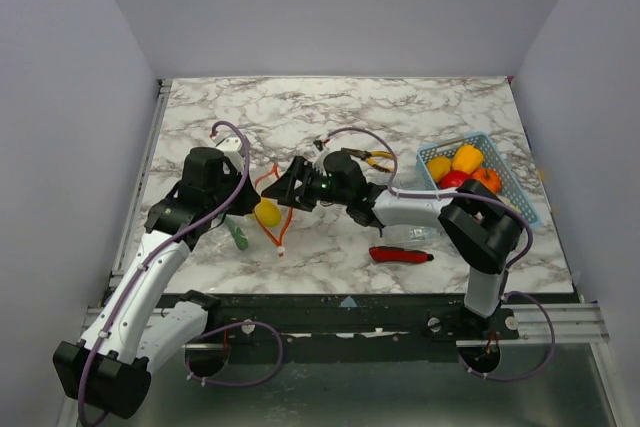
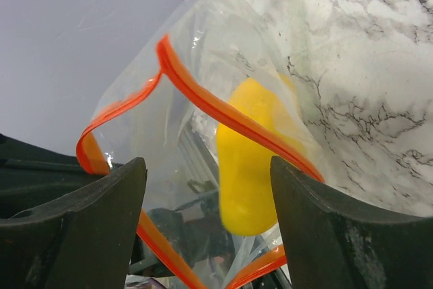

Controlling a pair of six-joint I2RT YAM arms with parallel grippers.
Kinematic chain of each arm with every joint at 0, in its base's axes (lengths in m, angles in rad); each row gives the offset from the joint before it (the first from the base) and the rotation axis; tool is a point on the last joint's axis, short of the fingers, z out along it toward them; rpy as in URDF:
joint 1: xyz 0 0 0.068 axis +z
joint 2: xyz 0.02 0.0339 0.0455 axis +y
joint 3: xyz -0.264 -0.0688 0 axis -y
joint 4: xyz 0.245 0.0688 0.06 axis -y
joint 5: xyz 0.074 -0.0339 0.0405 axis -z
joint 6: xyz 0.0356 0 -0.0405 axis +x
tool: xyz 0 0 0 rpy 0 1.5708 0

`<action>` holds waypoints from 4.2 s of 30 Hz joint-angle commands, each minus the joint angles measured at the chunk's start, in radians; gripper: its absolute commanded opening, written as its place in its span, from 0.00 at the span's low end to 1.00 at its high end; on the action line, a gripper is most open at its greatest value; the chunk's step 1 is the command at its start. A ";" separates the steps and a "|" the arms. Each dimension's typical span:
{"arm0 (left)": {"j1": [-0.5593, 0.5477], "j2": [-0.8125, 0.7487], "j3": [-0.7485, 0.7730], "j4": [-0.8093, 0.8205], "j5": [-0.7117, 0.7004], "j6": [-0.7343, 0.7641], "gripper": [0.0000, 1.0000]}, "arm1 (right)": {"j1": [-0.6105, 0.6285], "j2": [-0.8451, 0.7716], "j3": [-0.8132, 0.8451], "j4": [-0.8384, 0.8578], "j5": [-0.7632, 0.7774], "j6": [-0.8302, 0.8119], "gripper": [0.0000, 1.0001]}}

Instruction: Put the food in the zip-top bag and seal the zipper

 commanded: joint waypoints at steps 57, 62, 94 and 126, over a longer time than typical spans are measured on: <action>-0.001 0.008 0.003 -0.003 -0.050 -0.006 0.00 | -0.823 -0.809 -0.455 -0.970 0.459 -0.273 0.73; -0.001 0.010 0.003 -0.002 -0.037 -0.006 0.00 | -0.839 -0.794 -0.484 -0.966 0.435 -0.266 0.72; -0.002 0.009 0.003 -0.001 -0.014 -0.007 0.00 | -0.856 -0.938 -0.304 -1.152 0.563 -0.368 0.10; -0.001 0.009 0.005 0.000 -0.012 -0.006 0.00 | -0.856 -0.726 -0.358 -0.949 0.735 -0.451 0.27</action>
